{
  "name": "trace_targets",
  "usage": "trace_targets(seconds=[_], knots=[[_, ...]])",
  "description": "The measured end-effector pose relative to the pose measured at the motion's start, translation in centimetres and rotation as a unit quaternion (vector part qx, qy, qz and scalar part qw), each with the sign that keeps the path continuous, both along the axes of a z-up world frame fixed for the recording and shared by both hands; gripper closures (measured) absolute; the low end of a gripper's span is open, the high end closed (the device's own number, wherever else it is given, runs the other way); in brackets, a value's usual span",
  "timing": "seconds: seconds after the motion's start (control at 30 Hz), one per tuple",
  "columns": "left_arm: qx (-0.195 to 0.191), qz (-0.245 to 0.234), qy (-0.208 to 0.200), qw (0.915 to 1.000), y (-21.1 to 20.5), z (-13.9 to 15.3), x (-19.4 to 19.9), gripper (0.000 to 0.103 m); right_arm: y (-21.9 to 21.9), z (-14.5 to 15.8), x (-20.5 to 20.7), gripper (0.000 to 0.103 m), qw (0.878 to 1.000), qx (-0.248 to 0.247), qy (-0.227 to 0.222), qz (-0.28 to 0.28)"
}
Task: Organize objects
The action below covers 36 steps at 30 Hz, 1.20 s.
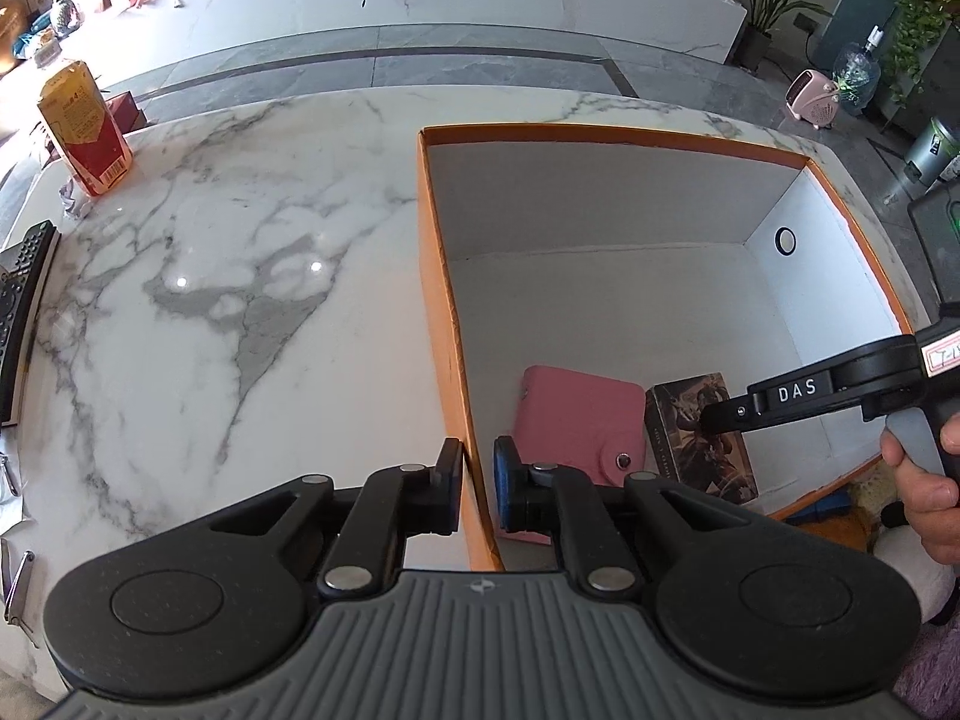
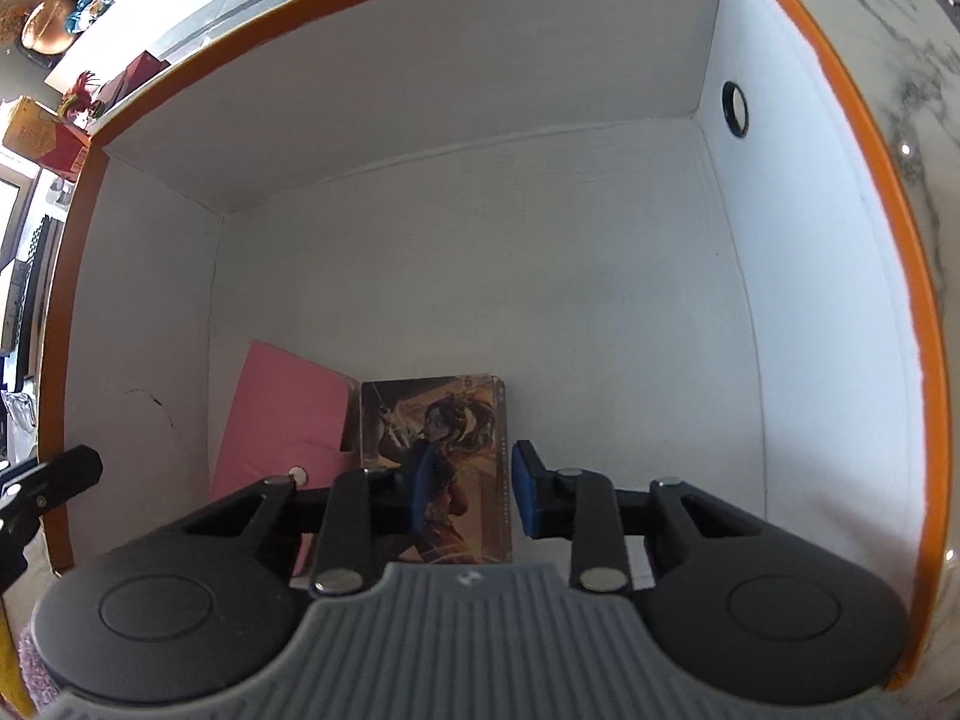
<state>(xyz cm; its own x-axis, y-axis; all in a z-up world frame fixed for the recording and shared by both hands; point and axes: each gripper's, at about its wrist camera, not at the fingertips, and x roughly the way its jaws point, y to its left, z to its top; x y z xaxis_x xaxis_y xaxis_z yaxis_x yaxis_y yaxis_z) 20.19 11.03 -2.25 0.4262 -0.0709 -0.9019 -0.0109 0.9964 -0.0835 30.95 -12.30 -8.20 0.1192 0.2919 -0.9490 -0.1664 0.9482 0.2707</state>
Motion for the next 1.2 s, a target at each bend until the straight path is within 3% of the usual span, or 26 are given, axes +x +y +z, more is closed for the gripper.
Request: trace_targets(seconds=[0.27, 0.53, 0.7, 0.9, 1.2], knots=[[0.004, -0.009, -0.005, 0.9999, -0.2, 0.1, -0.2, 0.090, 2.3, -0.2, 0.5, 0.075, 1.000, 0.011, 0.016, 0.009], [0.000, -0.009, -0.006, 0.9999, 0.1, 0.1, -0.2, 0.090, 5.8, 0.5, -0.1, 0.074, 0.996, -0.021, -0.025, 0.086], [-0.002, -0.011, -0.006, 0.9999, 0.1, 0.0, -0.1, 0.090, 6.4, 0.8, 0.3, 0.075, 0.993, -0.026, -0.022, 0.111], [-0.017, -0.006, -0.005, 0.9998, 0.8, 0.2, 0.2, 0.090, 8.1, 2.1, 0.5, 0.073, 0.988, -0.032, -0.072, 0.136], [-0.012, -0.015, -0.009, 0.9998, 0.6, 0.0, 0.9, 0.090, 12.0, 0.7, 3.0, 0.084, 0.992, 0.004, -0.065, 0.112]])
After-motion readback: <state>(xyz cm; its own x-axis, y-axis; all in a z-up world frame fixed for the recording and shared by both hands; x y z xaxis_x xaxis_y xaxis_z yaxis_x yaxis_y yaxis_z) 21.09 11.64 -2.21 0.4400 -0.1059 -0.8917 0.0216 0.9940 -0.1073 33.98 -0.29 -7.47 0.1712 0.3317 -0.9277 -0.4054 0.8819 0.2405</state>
